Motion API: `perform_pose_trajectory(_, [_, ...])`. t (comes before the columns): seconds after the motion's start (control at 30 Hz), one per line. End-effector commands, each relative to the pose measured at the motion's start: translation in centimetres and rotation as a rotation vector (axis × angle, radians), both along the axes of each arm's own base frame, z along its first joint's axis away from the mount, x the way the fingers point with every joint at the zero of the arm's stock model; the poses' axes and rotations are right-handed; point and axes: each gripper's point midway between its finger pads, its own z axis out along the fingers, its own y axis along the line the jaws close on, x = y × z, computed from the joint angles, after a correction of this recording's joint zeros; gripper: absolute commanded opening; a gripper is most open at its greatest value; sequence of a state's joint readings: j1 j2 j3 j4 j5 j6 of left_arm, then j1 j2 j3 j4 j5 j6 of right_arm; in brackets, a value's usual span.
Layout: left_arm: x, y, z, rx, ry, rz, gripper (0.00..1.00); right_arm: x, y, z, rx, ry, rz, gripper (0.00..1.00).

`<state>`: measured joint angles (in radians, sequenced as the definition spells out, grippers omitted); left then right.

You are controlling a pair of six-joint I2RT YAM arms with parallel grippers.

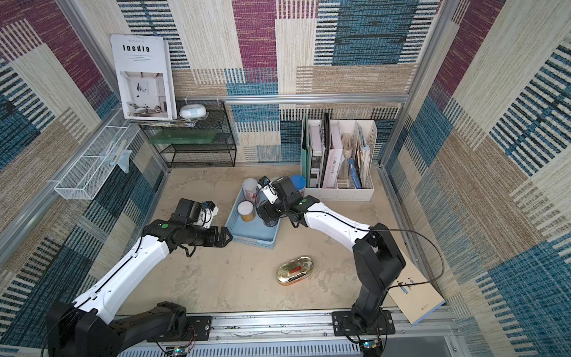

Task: Put the canned food in the basket
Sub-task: Place the canned food in the basket, then adjust the canned food at the center of the board.

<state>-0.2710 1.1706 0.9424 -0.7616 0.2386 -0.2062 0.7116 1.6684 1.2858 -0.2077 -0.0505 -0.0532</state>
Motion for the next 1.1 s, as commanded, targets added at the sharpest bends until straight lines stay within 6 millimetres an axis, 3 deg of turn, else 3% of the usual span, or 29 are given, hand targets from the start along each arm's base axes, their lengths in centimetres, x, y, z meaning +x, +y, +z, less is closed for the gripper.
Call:
perform_pose_trajectory(0.0, [0.2,-0.4,0.5,-0.021,-0.015,-0.01,0.99,-2.4,-0.6,1.7,0.023,-0.007,0.072,0.99])
perform_pose_trajectory(0.13, [0.2,-0.4,0.7,-0.027,-0.022,-0.01,0.99,-5.8,-3.3,3.8,0.047,-0.029,0.079,0.99])
perform_pose_trajectory(0.23, [0.1,-0.5,0.7,-0.029,-0.021,-0.012,0.99,-8.6,-5.3,4.2,0.06,-0.049,0.104,0.99])
perform_pose_trajectory(0.5, [0.2,-0.7,0.9,-0.042,-0.028,-0.02,0.99,-15.7,-9.3,0.8,-0.01,-0.037,0.243,0.99])
perform_pose_trajectory(0.7, [0.1,-0.8,0.7,-0.045,-0.02,-0.025,0.99,-19.4,-9.4,0.1,-0.001,-0.15,0.414,0.99])
perform_pose_trajectory(0.77, [0.1,-0.8,0.7,-0.047,-0.018,-0.025,0.99,-20.4,-9.3,-1.2,-0.045,-0.124,0.472,0.99])
perform_pose_trajectory(0.93, [0.2,-0.8,0.6,-0.046,-0.014,-0.025,0.99,-22.2,-9.9,-7.0,-0.27,-0.015,0.615,0.99])
perform_pose_trajectory(1.07, [0.2,-0.8,0.5,-0.04,-0.014,-0.026,0.99,-22.3,-9.7,-8.7,-0.353,-0.034,0.696,0.99])
